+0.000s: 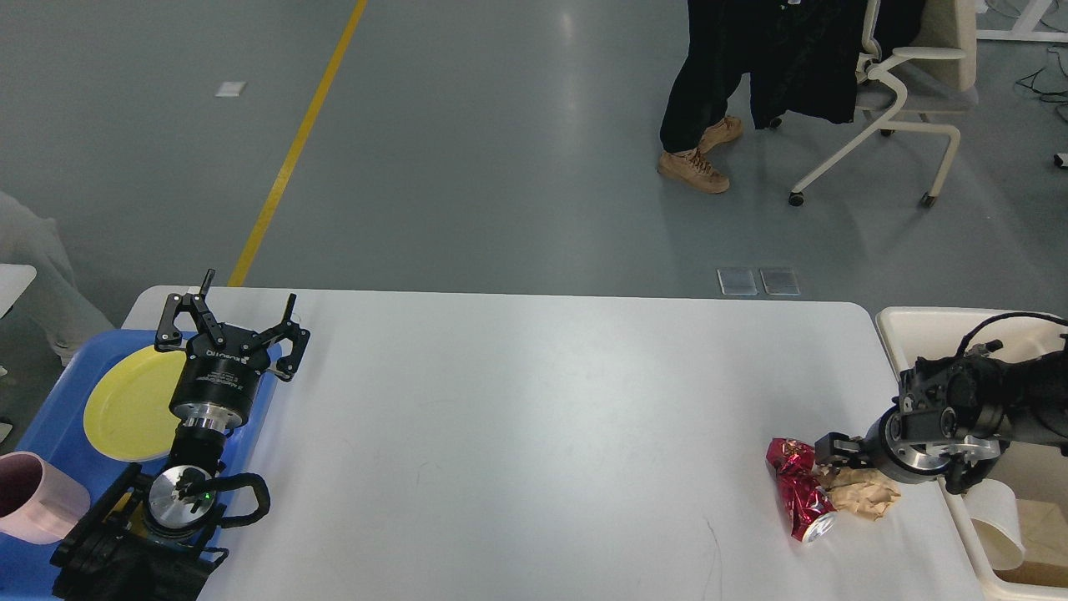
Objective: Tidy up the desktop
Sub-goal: 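Raise the right gripper and reach over the crumpled paper bag, then lower the right gripper onto the crumpled paper bag and grasp it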
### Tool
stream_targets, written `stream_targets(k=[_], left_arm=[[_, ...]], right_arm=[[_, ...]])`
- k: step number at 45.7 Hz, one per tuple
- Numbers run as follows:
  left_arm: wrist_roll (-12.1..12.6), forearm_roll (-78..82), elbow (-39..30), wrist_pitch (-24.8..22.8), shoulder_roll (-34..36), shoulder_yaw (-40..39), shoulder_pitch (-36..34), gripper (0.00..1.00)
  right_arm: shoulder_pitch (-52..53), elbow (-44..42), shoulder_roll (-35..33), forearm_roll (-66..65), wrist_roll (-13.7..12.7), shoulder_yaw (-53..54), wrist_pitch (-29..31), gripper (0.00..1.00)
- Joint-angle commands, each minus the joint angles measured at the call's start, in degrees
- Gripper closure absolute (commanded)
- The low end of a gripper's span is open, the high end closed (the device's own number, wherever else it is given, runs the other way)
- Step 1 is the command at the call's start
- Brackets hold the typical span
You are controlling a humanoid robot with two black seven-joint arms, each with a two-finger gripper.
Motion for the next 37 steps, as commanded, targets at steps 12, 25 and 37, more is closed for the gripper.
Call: stream_targets(k=[12, 25, 37], left_arm=[[-0.01, 0.02, 0.01, 0.0, 0.0, 0.0, 0.0, 0.04], [-0.01, 0.02, 0.01, 0.0, 0.0, 0.0, 0.0, 0.04], [-0.01, 0.02, 0.01, 0.0, 0.0, 0.0, 0.0, 0.04]], right_arm=[[-3.58, -1.37, 0.5, 0.01, 0.0, 3.37, -0.45, 0.0], [-4.28, -2.16, 0.5, 0.45, -0.09, 3.46, -4.14, 0.31], [-5.25, -2.16, 0.5, 0.45, -0.09, 3.46, -5.11, 0.9]])
